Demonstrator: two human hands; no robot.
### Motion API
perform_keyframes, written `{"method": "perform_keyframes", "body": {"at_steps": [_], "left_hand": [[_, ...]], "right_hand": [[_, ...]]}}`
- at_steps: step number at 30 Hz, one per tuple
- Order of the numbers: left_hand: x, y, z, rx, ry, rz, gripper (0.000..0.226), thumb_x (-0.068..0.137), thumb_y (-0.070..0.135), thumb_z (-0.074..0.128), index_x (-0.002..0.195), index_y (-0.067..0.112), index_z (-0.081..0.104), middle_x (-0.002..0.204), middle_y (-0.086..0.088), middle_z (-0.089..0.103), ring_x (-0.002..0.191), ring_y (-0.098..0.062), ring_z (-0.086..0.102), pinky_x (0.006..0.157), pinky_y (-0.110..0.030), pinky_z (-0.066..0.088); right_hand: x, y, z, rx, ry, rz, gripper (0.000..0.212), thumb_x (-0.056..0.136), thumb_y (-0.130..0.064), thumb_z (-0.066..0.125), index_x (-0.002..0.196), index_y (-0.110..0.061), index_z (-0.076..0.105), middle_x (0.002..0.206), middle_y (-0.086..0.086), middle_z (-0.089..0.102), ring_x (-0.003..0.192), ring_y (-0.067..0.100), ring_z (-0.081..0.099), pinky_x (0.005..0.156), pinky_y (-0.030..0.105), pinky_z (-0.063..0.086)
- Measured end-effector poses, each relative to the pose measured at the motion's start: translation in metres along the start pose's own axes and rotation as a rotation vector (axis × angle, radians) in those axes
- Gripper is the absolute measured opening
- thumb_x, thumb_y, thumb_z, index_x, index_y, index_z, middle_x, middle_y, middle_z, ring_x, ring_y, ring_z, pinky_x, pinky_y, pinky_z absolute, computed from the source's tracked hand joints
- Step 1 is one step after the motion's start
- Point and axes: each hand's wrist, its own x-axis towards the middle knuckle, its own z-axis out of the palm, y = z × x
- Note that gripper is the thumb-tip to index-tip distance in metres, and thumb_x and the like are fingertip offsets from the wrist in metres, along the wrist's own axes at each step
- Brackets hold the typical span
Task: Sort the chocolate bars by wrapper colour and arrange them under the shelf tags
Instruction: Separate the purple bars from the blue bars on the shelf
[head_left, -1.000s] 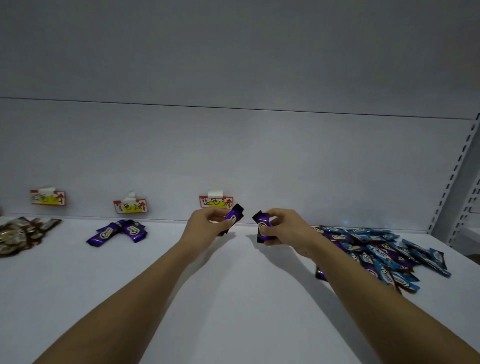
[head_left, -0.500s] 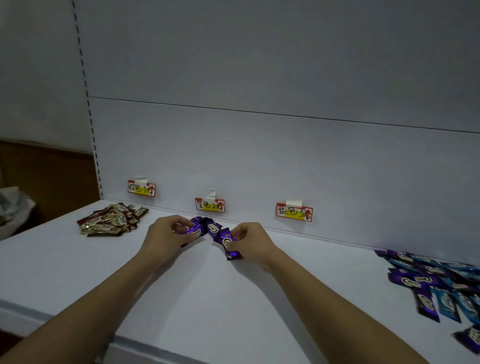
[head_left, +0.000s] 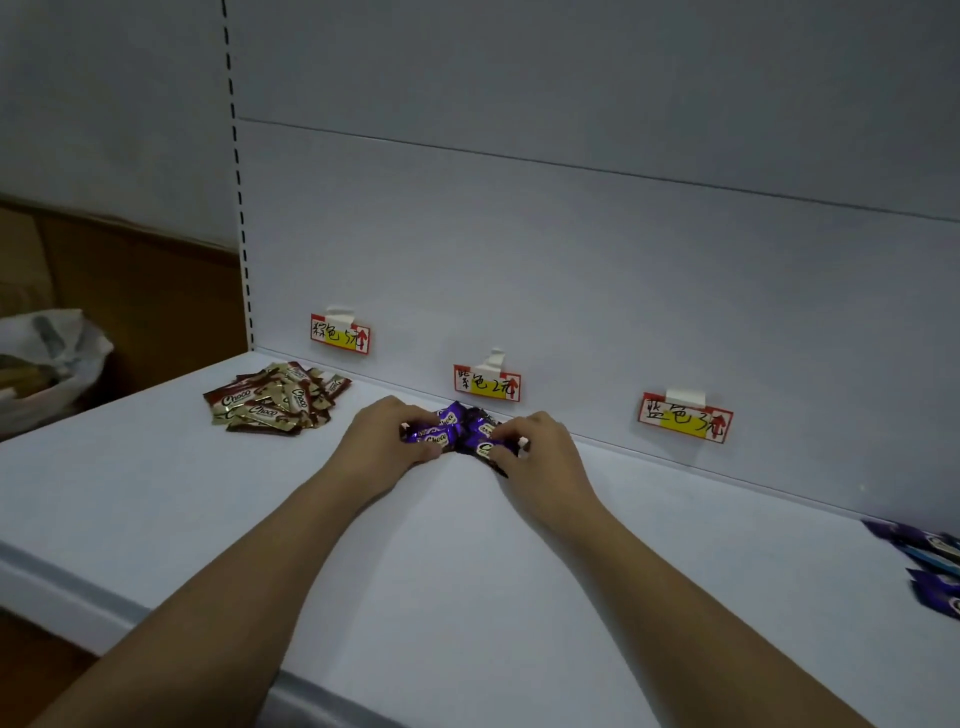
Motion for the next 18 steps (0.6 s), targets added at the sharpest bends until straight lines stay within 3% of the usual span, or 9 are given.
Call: {"method": "perform_keyframes", "body": {"at_steps": [8,15,18], "left_hand": [[0.002,-0.001,0.003,0.040,0.016,0.039,0.040,0.081,0.034,0.075,0.119,0.027,0.067,0.112,0.000,0.058,0.101,-0.015,0.051,0.081,-0.026,0.038],[-0.006,0.002,0.005,0.247,0.119,0.052,0.036,0.086,0.049,0.063,0.120,0.034,0.064,0.121,0.003,0.059,0.113,-0.018,0.046,0.089,-0.036,0.039],[-0.015,0.018,0.006,0.411,0.170,0.096,0.036,0.092,0.049,0.053,0.122,0.031,0.062,0.123,0.004,0.059,0.115,-0.018,0.047,0.092,-0.037,0.035]], "right_hand": [[0.000,0.005,0.002,0.060,0.031,-0.015,0.013,0.094,-0.019,0.055,0.097,-0.021,0.068,0.104,-0.003,0.056,0.099,0.017,0.049,0.083,0.028,0.039],[0.000,0.009,-0.011,0.077,0.011,0.035,0.012,0.096,-0.024,0.052,0.100,-0.026,0.063,0.099,-0.009,0.054,0.101,0.013,0.051,0.078,0.028,0.044],[-0.003,0.000,-0.026,0.044,-0.023,0.045,0.018,0.096,-0.026,0.052,0.108,-0.020,0.065,0.109,-0.002,0.060,0.104,0.017,0.053,0.083,0.031,0.047]]}}
